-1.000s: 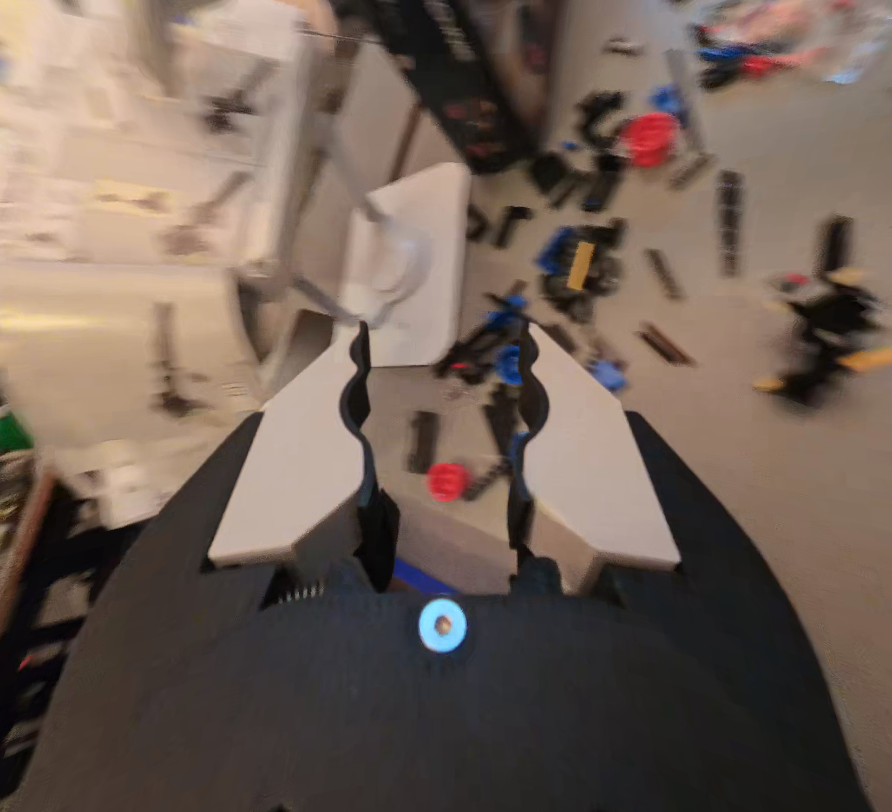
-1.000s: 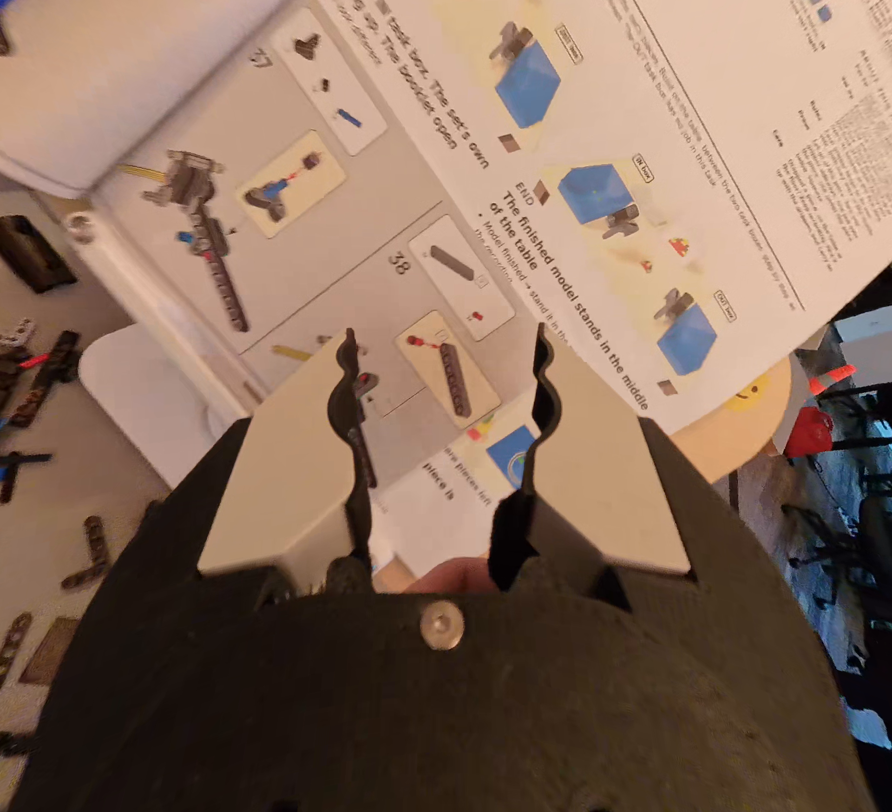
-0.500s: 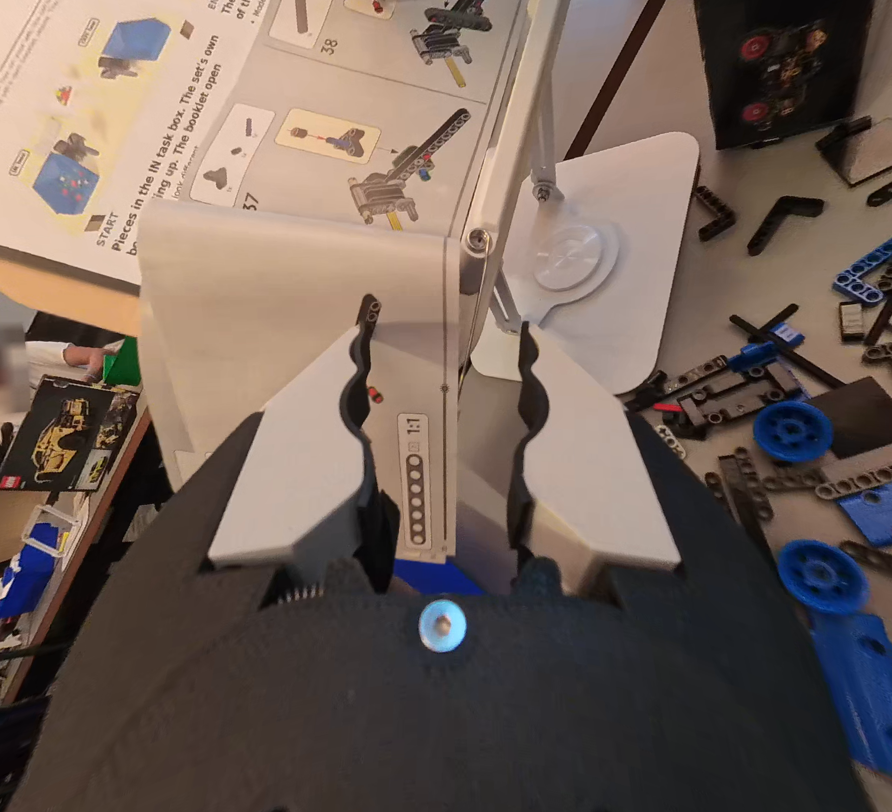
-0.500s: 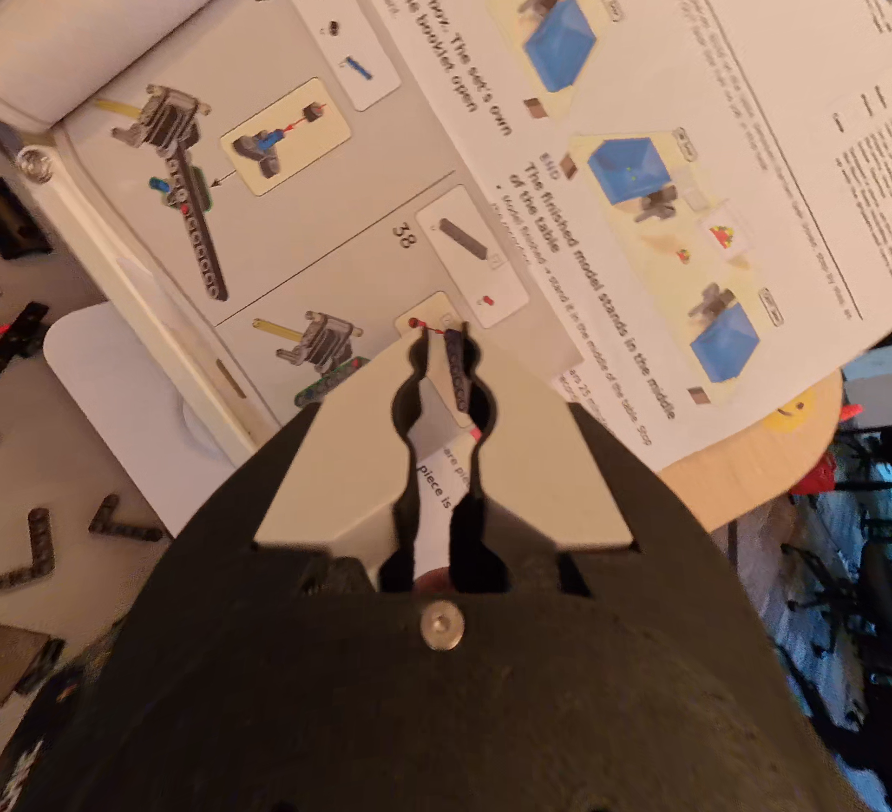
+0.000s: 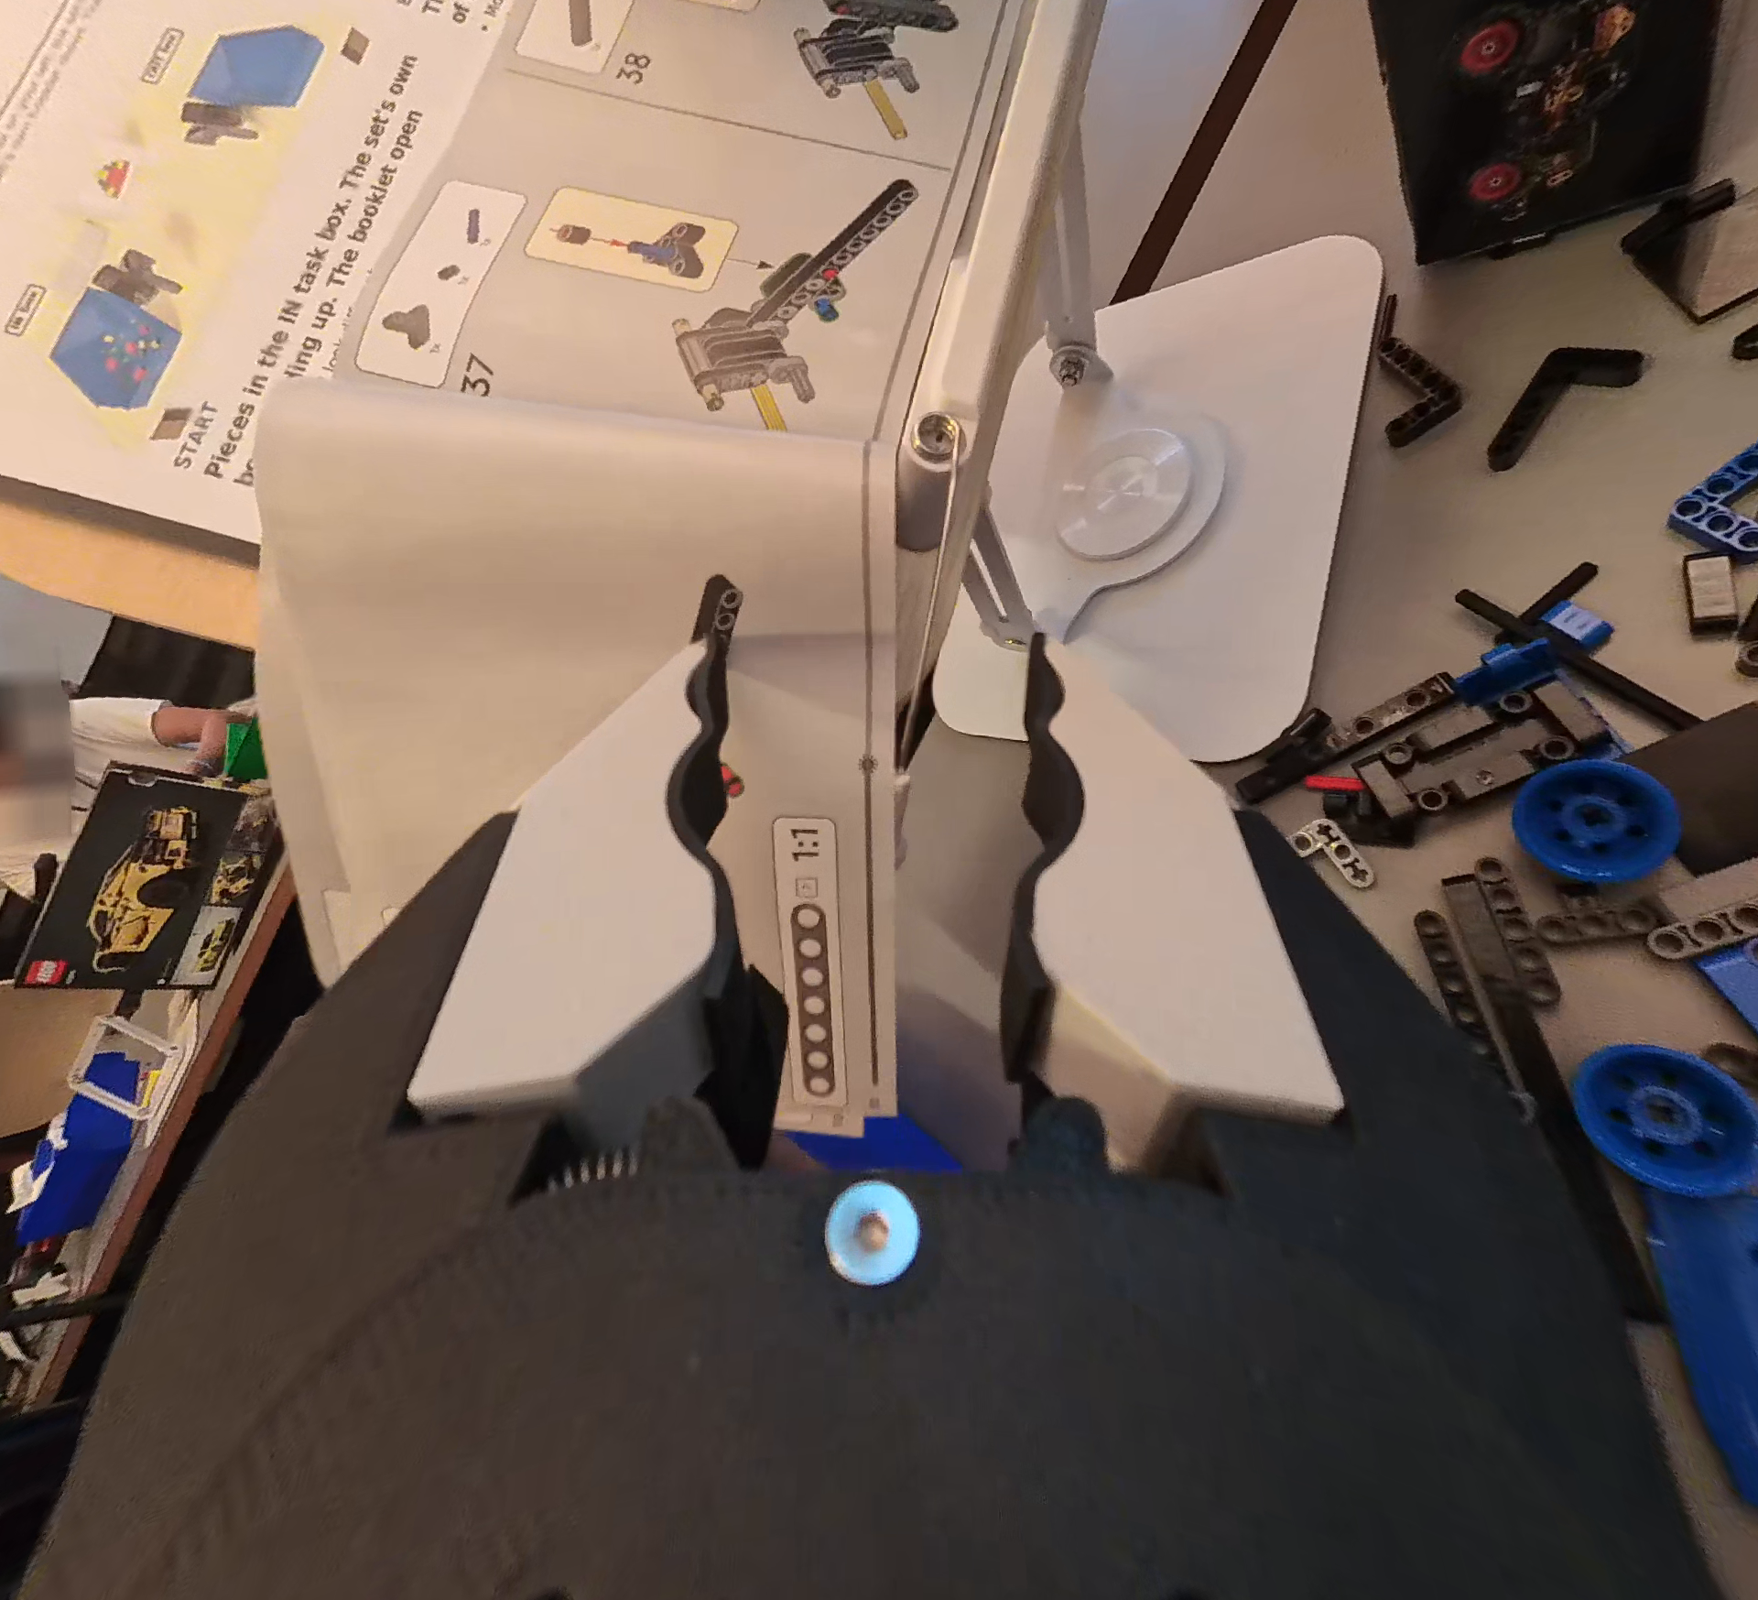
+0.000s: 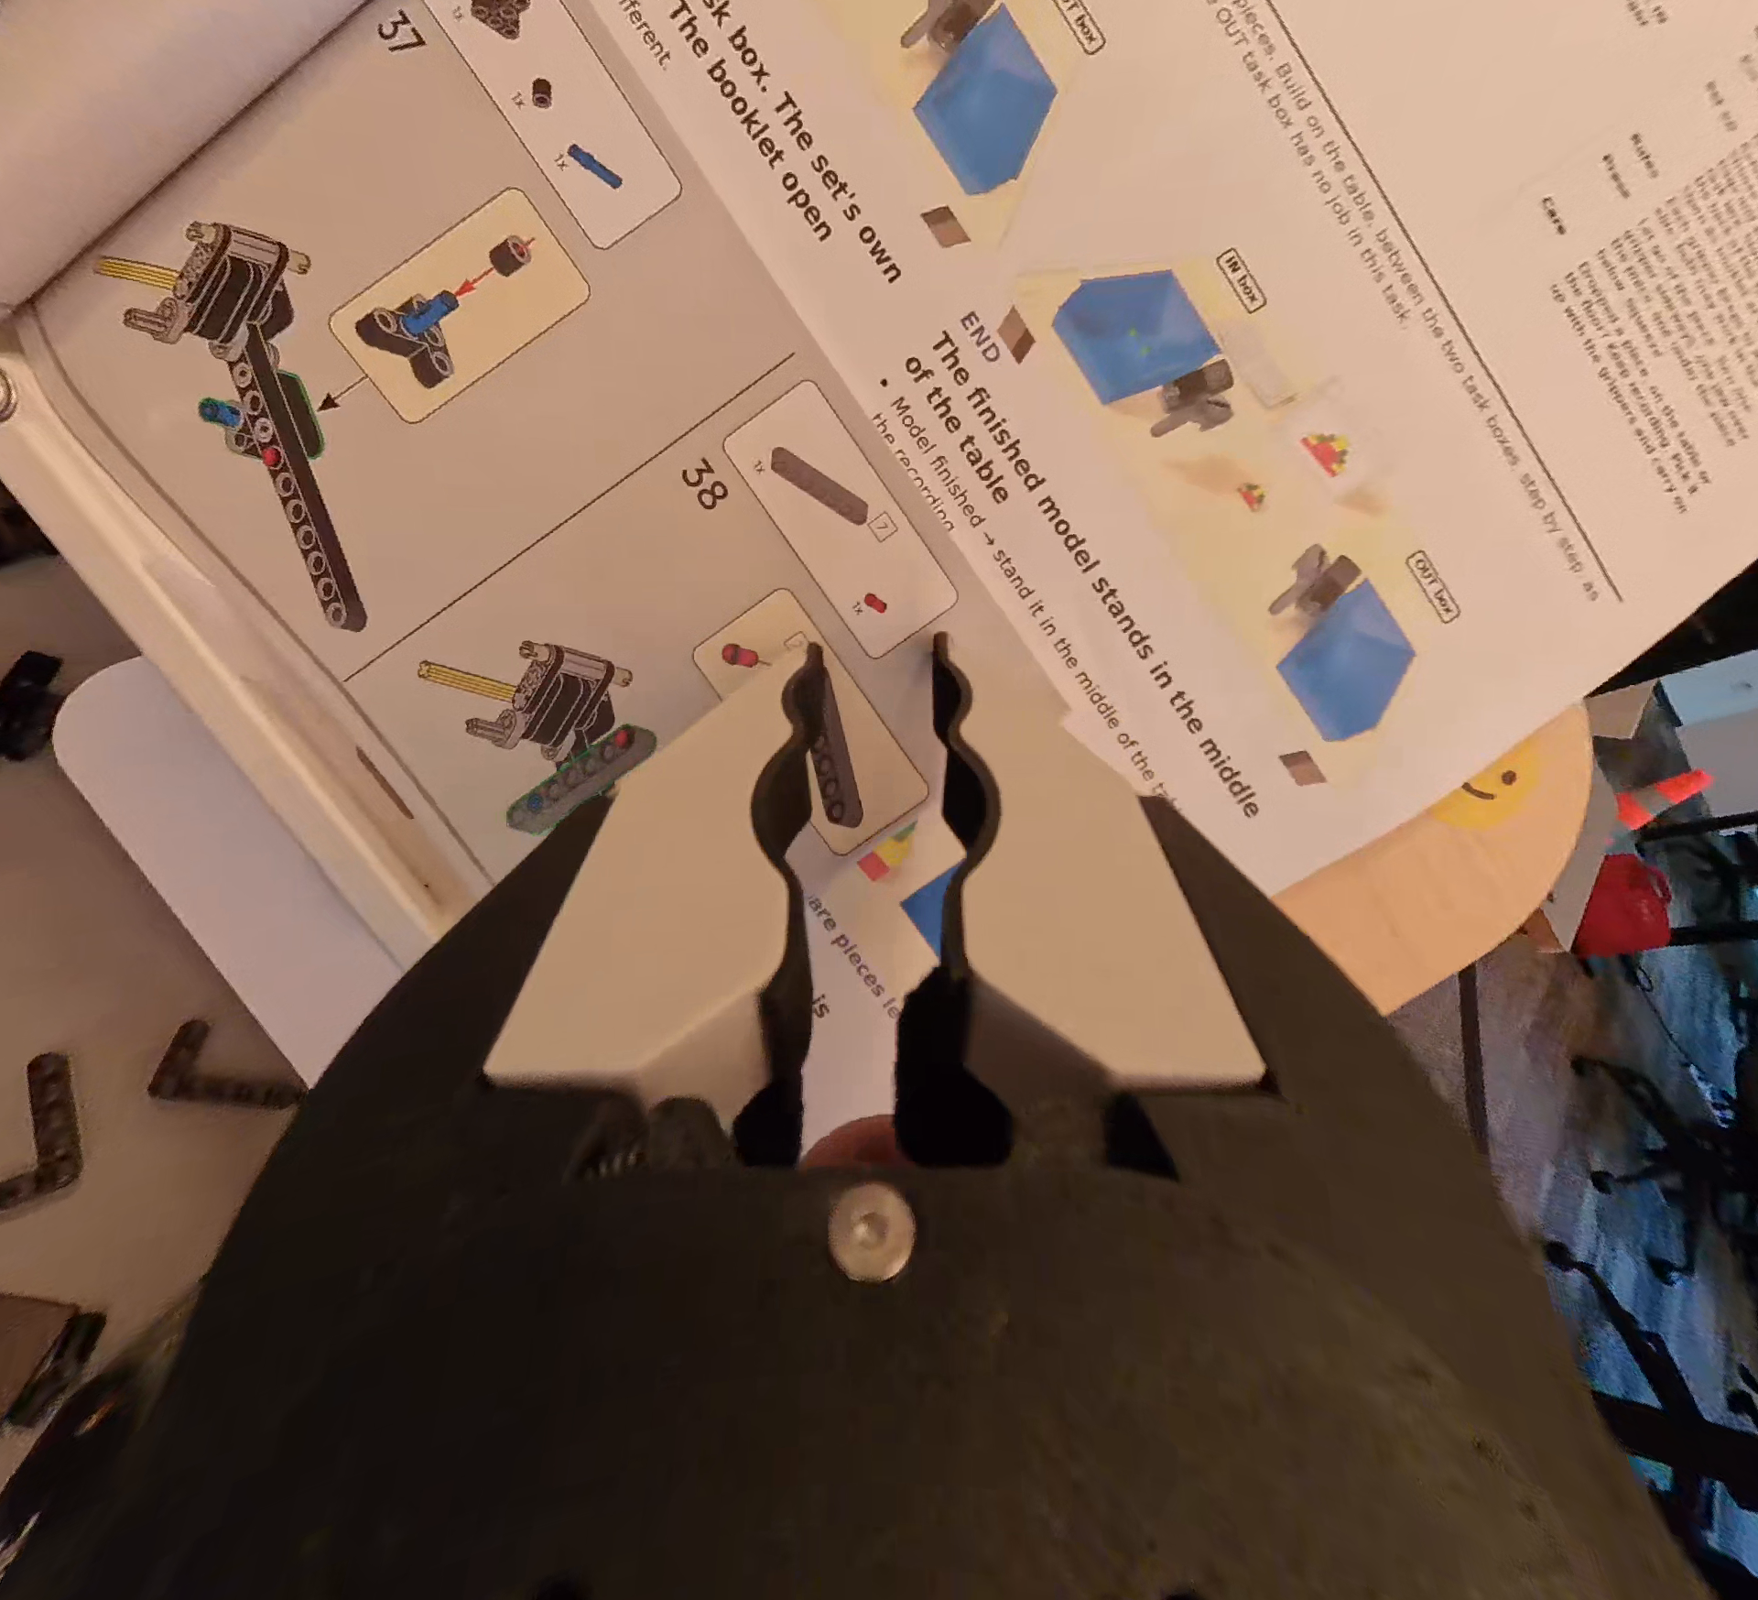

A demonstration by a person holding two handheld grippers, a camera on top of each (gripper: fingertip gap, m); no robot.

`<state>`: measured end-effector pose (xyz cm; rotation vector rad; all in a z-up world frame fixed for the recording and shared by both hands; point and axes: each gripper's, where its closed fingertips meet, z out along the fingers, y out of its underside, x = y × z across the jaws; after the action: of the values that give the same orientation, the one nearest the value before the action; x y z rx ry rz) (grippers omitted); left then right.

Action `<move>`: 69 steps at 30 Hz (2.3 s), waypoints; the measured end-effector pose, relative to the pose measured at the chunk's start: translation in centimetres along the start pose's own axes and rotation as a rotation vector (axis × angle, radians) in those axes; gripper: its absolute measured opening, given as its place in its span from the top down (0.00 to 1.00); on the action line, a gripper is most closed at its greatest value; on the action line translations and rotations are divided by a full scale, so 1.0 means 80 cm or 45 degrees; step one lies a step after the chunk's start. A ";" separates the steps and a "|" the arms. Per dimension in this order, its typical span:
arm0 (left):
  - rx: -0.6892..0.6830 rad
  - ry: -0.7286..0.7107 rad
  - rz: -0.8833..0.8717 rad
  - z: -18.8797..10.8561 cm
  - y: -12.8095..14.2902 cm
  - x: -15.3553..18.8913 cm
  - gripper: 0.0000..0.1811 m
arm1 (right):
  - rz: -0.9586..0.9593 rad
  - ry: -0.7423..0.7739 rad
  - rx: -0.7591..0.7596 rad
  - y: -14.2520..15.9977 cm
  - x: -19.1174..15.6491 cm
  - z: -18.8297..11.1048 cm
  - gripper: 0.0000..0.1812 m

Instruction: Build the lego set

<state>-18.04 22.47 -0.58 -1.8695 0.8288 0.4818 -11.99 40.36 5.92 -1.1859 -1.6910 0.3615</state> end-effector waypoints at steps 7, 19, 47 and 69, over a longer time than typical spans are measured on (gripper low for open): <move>0.011 0.010 0.007 -0.002 0.000 -0.001 0.69 | -0.019 0.073 0.046 -0.008 0.009 -0.006 0.82; 0.030 0.005 0.021 -0.001 0.001 0.000 0.68 | 0.030 -0.008 0.054 -0.003 0.003 -0.001 0.84; 0.005 0.004 0.068 0.000 0.003 0.003 0.66 | -0.006 0.148 0.054 0.002 0.023 -0.007 0.88; 0.445 0.107 -0.479 -0.080 -0.080 -0.032 0.62 | 0.341 -0.722 0.468 -0.194 -0.150 -0.088 1.00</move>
<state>-15.40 19.30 7.83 -1.6723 0.5533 0.0199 -14.10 20.99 13.32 -1.0884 -1.8230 1.2138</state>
